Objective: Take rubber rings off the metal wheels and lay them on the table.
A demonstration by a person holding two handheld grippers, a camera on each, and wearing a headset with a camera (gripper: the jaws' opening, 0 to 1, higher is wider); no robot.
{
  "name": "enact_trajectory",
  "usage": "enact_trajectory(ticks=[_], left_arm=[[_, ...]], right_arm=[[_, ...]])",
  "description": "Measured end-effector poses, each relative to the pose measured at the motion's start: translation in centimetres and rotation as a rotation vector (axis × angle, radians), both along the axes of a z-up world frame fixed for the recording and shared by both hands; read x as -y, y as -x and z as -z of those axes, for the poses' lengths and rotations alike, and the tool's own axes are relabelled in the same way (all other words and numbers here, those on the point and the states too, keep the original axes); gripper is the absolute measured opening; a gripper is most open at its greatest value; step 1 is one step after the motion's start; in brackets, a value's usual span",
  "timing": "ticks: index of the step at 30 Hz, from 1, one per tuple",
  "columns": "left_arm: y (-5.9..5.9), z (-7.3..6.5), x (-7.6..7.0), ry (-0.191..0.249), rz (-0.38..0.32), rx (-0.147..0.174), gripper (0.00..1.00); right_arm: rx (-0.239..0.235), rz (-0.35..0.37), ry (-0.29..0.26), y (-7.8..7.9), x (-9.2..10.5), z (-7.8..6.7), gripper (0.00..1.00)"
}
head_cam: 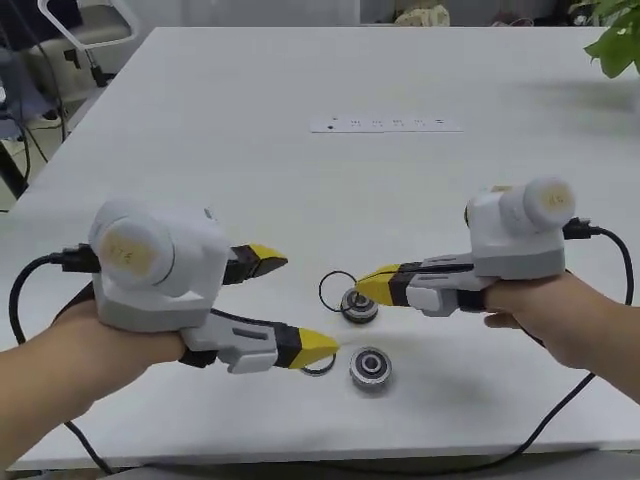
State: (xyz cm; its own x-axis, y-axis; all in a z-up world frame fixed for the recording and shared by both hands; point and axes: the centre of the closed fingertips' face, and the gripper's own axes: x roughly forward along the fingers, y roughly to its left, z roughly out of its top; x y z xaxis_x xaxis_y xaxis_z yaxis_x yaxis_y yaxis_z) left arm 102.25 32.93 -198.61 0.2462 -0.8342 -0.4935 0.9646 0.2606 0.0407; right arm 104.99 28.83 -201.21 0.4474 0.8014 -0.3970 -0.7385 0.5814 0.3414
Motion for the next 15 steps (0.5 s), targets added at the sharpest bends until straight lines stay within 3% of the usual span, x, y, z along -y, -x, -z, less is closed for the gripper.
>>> enact_trajectory(ticks=[3,8,15], left_arm=[[0.1,-0.2,-0.4,0.008,-0.009,-0.004,0.69],[0.2,-0.1,-1.2,-0.006,-0.018,0.018,0.72],[0.5,-0.3,-1.8,0.009,-0.037,0.011,0.75]], right_arm=[[-0.002,-0.007,-0.004,0.1,-0.3,-0.1,0.00],[-0.008,-0.021,-0.008,0.5,-0.8,-0.1,0.00],[-0.018,-0.039,-0.005,1.0,-1.4,0.1,0.00]])
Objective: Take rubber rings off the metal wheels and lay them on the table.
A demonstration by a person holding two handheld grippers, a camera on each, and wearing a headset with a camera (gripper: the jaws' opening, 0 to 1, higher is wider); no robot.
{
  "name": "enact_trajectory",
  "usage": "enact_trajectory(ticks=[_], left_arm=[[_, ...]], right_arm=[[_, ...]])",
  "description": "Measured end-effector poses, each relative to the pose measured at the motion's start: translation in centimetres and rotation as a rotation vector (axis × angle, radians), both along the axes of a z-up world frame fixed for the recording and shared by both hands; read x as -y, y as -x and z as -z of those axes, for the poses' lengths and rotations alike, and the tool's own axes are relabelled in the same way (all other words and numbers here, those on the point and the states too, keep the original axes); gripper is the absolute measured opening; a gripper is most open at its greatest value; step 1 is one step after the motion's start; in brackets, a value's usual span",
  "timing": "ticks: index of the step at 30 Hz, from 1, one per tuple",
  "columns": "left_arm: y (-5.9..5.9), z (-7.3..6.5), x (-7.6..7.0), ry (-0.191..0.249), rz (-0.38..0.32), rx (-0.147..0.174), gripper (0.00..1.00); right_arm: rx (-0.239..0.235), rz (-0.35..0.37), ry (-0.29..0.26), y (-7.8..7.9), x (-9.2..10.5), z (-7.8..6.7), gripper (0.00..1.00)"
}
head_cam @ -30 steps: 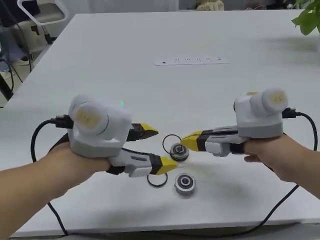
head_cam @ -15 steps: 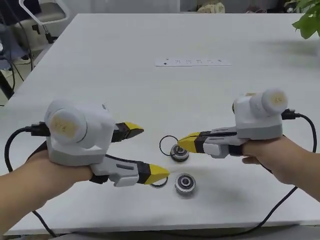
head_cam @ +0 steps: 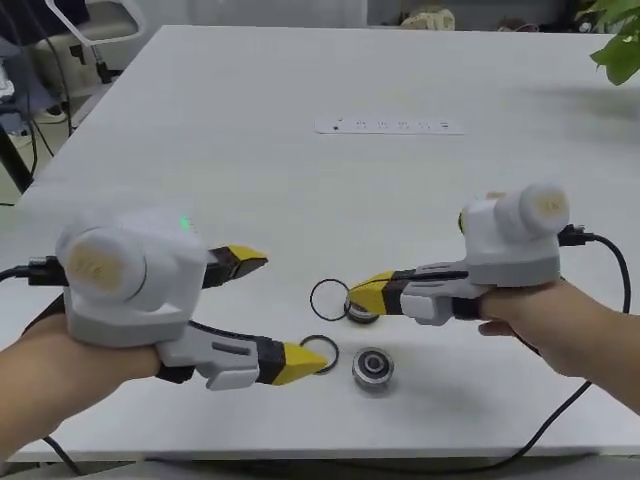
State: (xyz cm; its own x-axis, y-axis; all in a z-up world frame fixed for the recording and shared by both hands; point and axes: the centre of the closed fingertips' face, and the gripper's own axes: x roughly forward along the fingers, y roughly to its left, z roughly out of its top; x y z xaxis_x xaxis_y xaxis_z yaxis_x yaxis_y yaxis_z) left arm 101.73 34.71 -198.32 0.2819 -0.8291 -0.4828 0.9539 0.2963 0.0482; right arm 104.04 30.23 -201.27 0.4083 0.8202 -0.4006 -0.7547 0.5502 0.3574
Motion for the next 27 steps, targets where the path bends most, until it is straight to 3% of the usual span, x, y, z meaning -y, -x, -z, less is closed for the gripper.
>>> enact_trajectory(ticks=[27], left_arm=[[0.4,-0.2,-2.6,0.017,-0.072,0.007,0.88]], right_arm=[[-0.088,-0.101,0.045,2.2,-2.0,2.9,0.00]])
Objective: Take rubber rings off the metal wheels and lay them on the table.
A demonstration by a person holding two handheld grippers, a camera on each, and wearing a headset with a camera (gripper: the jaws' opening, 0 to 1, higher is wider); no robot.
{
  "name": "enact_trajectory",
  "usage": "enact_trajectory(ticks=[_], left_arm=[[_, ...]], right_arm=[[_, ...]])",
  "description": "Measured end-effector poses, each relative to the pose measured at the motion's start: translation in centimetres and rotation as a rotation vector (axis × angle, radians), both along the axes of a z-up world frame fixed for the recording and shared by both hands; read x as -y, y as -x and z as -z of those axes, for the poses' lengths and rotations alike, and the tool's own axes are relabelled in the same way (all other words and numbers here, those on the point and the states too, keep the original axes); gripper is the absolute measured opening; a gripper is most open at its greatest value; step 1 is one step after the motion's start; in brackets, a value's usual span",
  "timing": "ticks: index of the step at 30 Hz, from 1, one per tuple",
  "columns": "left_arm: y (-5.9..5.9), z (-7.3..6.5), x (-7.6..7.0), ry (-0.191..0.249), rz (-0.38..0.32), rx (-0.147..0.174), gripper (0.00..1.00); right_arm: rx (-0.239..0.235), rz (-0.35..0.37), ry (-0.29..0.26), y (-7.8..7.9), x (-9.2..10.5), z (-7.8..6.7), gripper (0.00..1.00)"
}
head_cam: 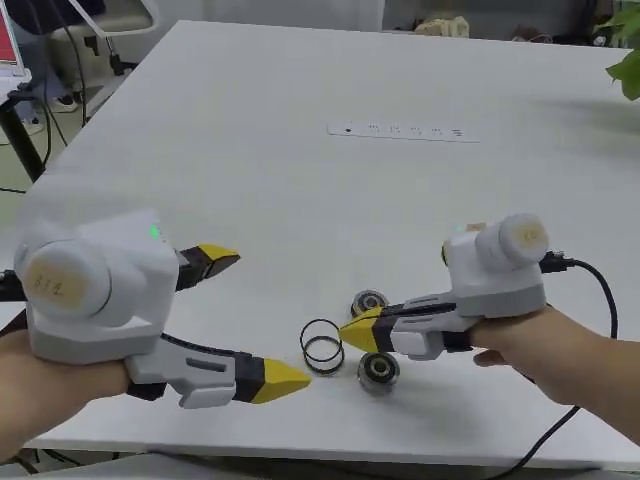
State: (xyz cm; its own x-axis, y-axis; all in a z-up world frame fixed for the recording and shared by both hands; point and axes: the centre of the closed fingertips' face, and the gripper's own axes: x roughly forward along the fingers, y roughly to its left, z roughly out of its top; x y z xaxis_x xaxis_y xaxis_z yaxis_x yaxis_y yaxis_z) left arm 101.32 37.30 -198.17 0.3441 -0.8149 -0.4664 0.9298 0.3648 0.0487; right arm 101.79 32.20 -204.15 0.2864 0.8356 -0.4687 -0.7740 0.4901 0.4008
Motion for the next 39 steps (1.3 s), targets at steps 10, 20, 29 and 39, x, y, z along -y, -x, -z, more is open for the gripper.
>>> enact_trajectory(ticks=[10,20,29,39], left_arm=[[0.2,-0.1,-0.3,0.001,-0.005,0.007,0.89],[0.4,0.3,-0.9,-0.009,-0.016,-0.003,0.89],[0.3,0.5,-1.0,-0.014,-0.020,-0.013,0.89],[0.3,0.8,-0.9,-0.025,-0.010,-0.022,0.89]], right_arm=[[-0.037,-0.002,0.017,0.2,0.0,0.9,0.00],[-0.045,-0.002,0.035,0.0,-0.2,1.6,0.00],[-0.036,0.001,0.062,-0.3,0.1,2.1,0.00],[-0.025,-0.002,0.095,-0.5,0.4,2.6,0.00]])
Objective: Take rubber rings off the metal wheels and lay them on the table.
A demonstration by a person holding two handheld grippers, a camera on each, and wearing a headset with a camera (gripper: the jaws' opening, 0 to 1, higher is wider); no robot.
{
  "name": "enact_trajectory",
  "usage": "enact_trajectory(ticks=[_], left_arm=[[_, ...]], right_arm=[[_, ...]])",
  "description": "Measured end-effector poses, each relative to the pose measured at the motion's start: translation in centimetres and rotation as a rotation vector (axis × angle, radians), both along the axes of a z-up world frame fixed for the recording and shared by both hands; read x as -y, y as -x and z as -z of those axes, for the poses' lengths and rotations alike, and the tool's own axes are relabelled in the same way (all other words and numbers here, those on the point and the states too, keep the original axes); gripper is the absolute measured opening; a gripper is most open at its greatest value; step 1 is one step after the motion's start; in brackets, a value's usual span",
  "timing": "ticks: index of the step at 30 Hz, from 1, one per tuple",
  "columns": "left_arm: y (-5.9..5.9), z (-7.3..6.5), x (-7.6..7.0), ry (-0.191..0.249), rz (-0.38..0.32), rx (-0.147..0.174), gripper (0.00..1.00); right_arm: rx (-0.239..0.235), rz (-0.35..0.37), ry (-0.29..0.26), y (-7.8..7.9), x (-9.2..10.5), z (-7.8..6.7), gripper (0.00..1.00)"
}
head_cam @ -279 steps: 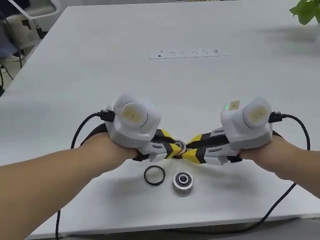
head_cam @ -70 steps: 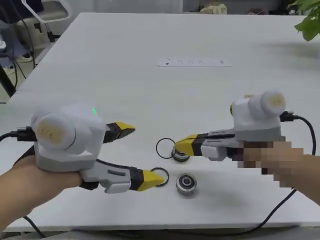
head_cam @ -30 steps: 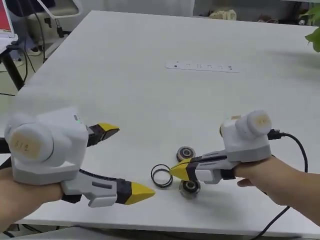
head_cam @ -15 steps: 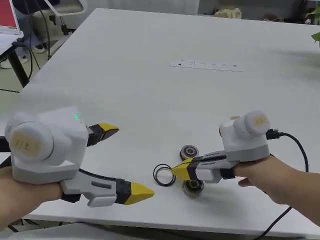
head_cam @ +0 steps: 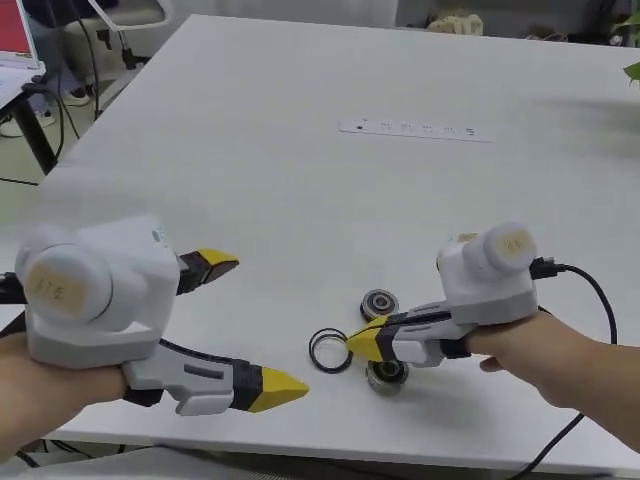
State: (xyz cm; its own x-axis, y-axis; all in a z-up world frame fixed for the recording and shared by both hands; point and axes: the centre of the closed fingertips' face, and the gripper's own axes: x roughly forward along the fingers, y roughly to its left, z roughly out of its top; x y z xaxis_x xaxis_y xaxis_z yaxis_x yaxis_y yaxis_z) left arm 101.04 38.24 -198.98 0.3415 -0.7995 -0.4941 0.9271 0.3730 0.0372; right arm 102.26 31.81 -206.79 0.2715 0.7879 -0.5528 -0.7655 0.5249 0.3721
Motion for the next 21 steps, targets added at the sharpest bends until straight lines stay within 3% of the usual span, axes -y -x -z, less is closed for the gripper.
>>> enact_trajectory(ticks=[11,21], left_arm=[[0.0,0.4,0.1,-0.008,0.009,-0.014,0.88],[0.0,0.5,0.1,-0.012,0.013,-0.021,0.88]], right_arm=[[0.012,-0.006,0.018,0.0,0.2,0.1,0.05],[0.041,-0.001,-0.002,-0.1,0.2,-1.2,0.14]])
